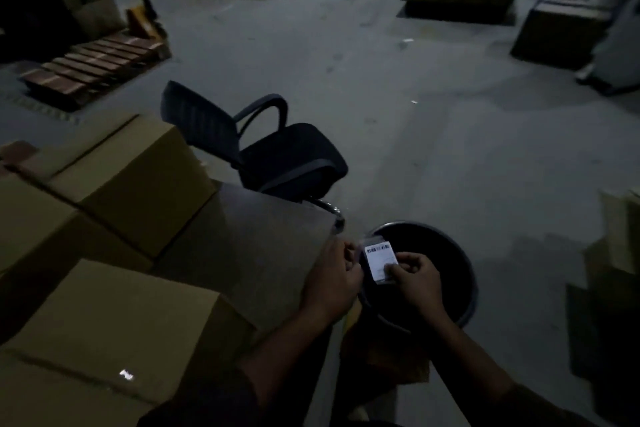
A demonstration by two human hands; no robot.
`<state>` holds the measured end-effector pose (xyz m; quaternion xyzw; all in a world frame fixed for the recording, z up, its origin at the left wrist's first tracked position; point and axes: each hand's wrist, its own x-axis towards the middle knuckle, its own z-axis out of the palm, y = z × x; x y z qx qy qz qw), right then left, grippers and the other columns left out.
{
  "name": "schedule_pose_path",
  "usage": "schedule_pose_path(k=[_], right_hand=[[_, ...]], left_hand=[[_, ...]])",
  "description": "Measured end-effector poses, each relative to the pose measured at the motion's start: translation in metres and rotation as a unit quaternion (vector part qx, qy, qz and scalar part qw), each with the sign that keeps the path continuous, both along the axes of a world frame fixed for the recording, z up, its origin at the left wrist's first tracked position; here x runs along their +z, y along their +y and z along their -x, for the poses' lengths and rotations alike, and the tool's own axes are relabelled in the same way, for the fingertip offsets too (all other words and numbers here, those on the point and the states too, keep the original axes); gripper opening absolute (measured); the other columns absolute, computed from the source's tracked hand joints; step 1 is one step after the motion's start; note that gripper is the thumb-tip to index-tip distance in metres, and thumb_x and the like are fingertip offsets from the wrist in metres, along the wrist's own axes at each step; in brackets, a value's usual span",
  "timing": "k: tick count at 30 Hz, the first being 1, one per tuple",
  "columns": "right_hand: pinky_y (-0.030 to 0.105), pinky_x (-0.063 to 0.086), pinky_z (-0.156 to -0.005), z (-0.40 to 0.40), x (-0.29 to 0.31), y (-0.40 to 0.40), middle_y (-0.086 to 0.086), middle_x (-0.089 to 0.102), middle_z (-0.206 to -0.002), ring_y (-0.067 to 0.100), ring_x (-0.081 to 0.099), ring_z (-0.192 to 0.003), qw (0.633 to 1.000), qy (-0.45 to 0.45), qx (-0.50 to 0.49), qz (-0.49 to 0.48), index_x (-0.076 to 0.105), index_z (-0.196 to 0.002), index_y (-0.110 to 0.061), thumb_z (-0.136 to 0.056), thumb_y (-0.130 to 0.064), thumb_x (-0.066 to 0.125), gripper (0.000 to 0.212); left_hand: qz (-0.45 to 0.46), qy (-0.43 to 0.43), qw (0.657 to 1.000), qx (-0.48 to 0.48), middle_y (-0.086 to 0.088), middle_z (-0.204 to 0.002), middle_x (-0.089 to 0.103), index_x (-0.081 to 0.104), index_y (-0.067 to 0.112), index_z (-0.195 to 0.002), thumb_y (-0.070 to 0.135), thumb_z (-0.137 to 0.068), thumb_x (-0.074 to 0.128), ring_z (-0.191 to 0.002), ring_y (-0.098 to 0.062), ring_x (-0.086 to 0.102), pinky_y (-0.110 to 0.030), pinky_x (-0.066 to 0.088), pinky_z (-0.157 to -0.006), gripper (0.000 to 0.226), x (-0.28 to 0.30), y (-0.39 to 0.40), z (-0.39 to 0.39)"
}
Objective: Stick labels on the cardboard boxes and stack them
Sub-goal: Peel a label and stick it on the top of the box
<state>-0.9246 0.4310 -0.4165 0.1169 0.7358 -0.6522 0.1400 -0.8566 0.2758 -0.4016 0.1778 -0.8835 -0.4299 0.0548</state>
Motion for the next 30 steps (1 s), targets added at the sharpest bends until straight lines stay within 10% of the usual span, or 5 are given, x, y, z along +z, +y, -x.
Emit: schedule_pose_path(k=[12,18,30], right_hand=[[0.033,0.05,-0.071,0.042,-0.094,0.041,0.012,0.067,-0.096,0.028,0.064,-0.084,0.98,-0.148,-0.068,-0.113,0.067,-0.107,-0.006,-0.077,0.003,0.069,0.031],[0.03,0.043,-0.08,0.054,-0.117,0.027,0.014,0.07,-0.115,0.032,0.064,-0.1,0.975,-0.154,0.011,-0.161,0.071,-0.115,-0.007,-0.1,-0.028,0.062,0.028],[0.026,0.047,-0.069,0.028,-0.027,-0.043,-0.001,0.071,-0.083,0.007,0.065,-0.079,0.987,0.052,0.144,-0.044,0.07,-0.085,-0.017,-0.096,-0.014,0.066,0.012]], left_hand=[[0.043,-0.204,0.967,-0.148,-0.001,-0.131,0.057,0.052,0.025,-0.139,0.037,-0.093,0.069,-0.105,-0.02,0.066,-0.043,0.055,-0.096,0.05,-0.067,0.049,0.055],[0.038,-0.199,0.971,-0.125,-0.002,-0.135,0.057,0.05,0.022,-0.144,0.036,-0.097,0.066,-0.111,-0.023,0.065,-0.045,0.055,-0.097,0.051,-0.063,0.032,0.053],[-0.03,-0.031,0.995,0.089,0.006,-0.112,0.065,0.06,0.029,-0.125,0.043,-0.086,0.055,-0.098,-0.017,0.067,-0.045,0.057,-0.089,0.042,-0.002,-0.006,0.03]])
